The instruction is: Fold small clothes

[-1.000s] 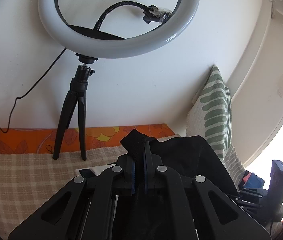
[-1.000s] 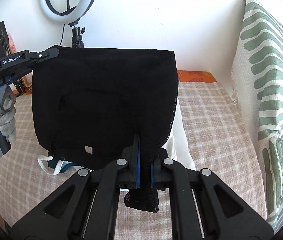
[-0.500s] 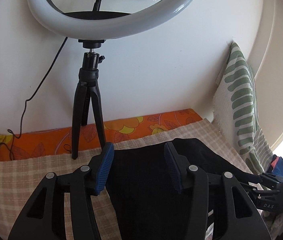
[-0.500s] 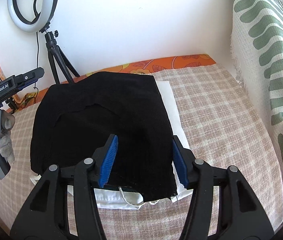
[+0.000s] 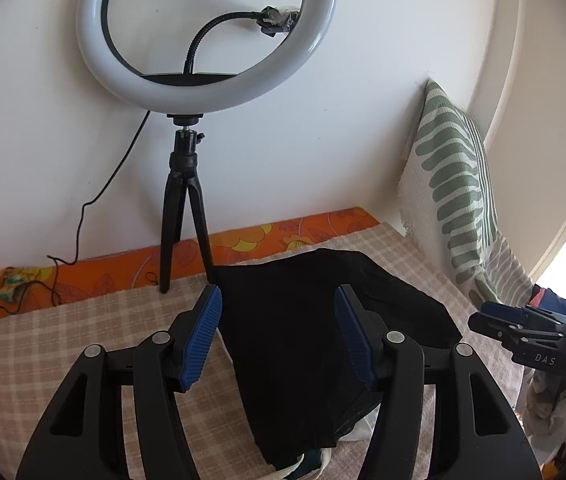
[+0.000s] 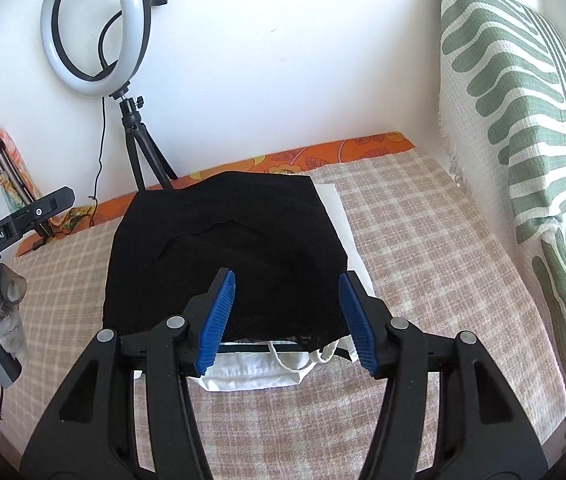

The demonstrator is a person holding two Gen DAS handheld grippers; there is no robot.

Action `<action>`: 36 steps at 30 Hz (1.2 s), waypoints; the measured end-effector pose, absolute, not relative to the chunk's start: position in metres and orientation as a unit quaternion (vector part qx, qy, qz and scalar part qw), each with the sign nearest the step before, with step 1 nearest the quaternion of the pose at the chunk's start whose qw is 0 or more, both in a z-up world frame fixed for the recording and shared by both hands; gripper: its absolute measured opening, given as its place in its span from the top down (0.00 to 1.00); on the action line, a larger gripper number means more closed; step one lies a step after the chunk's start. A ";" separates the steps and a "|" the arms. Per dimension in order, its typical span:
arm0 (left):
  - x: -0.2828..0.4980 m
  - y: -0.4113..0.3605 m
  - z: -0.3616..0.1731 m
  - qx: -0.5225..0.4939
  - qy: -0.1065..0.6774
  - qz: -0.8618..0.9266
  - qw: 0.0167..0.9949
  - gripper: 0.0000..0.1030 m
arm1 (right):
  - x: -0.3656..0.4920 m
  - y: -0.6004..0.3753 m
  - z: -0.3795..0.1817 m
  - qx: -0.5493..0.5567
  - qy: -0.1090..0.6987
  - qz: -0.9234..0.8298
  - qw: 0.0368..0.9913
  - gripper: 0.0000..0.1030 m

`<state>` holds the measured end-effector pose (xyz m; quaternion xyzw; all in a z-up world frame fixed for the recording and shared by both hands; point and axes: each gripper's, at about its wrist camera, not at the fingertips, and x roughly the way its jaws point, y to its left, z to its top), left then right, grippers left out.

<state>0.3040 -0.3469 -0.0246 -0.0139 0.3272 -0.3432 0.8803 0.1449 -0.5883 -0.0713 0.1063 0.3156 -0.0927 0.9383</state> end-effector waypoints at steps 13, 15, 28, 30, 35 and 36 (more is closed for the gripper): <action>0.232 -0.289 0.014 -0.011 0.281 -0.351 0.893 0.39 | 0.081 -0.543 -0.022 0.096 0.264 -0.095 0.955 0.40; 0.218 -0.278 0.015 -0.008 0.276 -0.352 0.895 0.35 | 0.070 -0.532 -0.019 0.095 0.252 -0.097 0.958 0.35; 0.129 -0.232 -0.002 0.024 0.273 -0.346 0.897 0.23 | 0.009 -0.474 -0.039 0.106 0.234 -0.085 0.963 0.22; 0.117 -0.226 -0.001 0.023 0.268 -0.346 0.899 0.22 | -0.003 -0.466 -0.041 0.109 0.229 -0.087 0.964 0.16; 0.090 -0.217 0.000 0.034 0.250 -0.320 0.913 0.17 | -0.032 -0.447 -0.044 0.108 0.206 -0.096 0.968 0.03; 0.085 -0.216 0.000 0.038 0.244 -0.312 0.917 0.16 | -0.037 -0.444 -0.044 0.109 0.200 -0.099 0.969 0.01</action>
